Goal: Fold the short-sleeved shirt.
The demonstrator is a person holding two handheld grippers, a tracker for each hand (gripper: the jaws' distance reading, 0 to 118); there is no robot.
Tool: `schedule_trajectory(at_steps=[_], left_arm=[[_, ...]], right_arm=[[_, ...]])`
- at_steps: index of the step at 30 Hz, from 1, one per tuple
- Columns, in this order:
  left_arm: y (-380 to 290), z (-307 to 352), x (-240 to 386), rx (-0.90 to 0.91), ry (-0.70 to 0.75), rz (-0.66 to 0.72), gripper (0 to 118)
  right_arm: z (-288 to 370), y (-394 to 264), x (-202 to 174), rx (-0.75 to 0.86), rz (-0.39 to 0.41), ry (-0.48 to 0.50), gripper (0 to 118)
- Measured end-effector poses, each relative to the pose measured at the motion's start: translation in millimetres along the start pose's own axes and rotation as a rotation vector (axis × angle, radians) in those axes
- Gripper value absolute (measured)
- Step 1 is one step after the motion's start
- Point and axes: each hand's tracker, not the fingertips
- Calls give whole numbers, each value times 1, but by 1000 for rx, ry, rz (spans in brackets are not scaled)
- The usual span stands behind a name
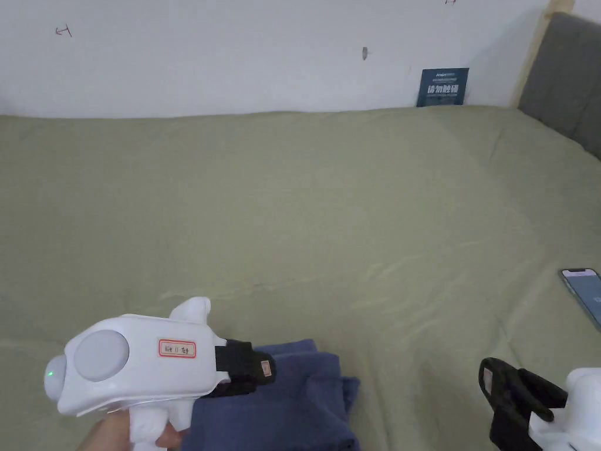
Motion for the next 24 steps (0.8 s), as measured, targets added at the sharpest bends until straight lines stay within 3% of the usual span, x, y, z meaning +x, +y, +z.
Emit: schedule_trajectory(at_steps=[7, 9, 15, 19, 24], left_arm=[[-24, -88, -22, -153, -146, 70, 1], [-34, -107, -28, -174, -88, 55, 1], [-29, -80, -27, -163, -122, 41, 1], [-21, -25, -31, -114, -124, 8, 1], [-15, 37, -55, -19, -57, 12, 1]], right_arm=[[-2, -3, -5, -35, 18, -4, 0], [-4, -4, -3, -48, 15, -9, 0], [-20, -11, -3, -127, -14, 12, 0], [-54, -12, -24, -194, -59, 146, 0], [-134, -16, -60, -376, -182, 491, 0]])
